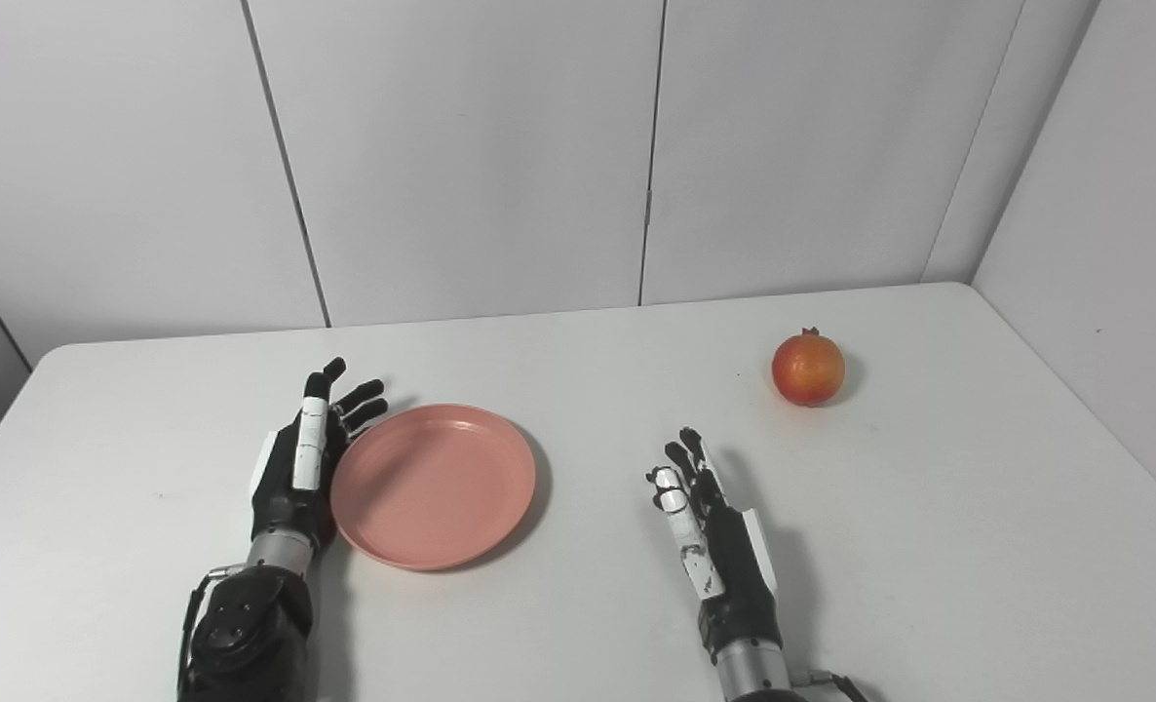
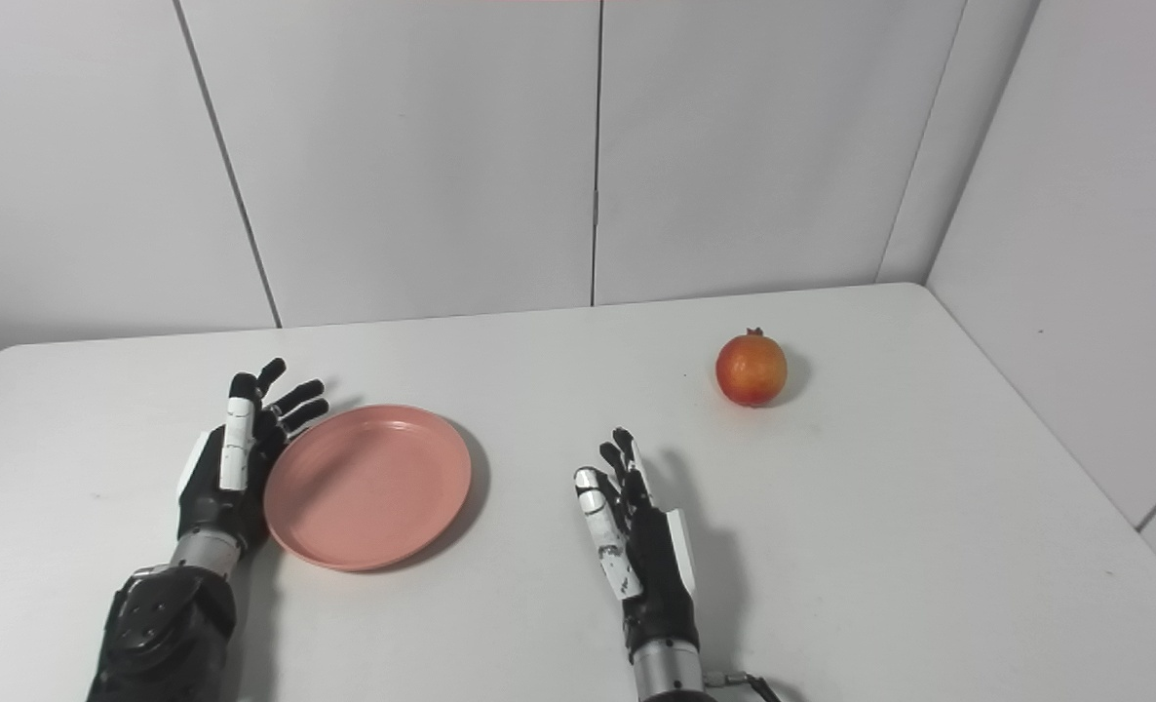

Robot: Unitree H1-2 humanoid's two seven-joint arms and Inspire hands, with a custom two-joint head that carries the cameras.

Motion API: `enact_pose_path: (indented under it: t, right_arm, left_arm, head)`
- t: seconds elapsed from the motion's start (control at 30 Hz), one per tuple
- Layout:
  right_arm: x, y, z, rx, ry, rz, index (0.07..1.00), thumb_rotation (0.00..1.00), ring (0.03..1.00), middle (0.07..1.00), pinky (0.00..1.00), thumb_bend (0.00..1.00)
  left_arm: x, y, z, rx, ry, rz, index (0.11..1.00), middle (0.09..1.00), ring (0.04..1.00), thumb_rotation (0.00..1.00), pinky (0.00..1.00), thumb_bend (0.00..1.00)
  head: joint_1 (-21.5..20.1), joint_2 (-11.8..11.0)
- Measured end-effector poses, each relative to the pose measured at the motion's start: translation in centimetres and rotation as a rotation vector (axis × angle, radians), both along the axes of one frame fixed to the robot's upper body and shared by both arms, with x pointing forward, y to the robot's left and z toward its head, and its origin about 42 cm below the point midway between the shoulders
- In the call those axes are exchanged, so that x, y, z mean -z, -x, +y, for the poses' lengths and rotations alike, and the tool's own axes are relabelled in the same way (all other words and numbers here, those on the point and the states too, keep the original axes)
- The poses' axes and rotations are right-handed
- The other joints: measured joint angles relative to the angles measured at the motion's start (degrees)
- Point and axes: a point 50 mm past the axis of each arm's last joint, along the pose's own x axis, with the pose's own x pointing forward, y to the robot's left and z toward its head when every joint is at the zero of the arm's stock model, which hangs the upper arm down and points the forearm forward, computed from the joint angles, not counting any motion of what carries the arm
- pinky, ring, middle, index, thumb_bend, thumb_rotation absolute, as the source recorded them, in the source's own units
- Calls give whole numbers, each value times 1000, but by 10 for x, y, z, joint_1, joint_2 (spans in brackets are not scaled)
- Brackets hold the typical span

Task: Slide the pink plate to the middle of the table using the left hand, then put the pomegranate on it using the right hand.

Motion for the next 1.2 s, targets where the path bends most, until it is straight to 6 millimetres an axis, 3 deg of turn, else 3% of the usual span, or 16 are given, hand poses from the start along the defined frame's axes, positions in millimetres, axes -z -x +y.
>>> enact_pose_path:
  t: [1.2]
  right_arm:
    - [-1, 0, 8, -4, -5, 4, 963, 817, 864, 937, 861, 577]
  left_arm:
    - [-1, 8, -34, 83, 12, 15, 927, 804, 801, 931, 751, 967]
  head:
    - [-11, 4]
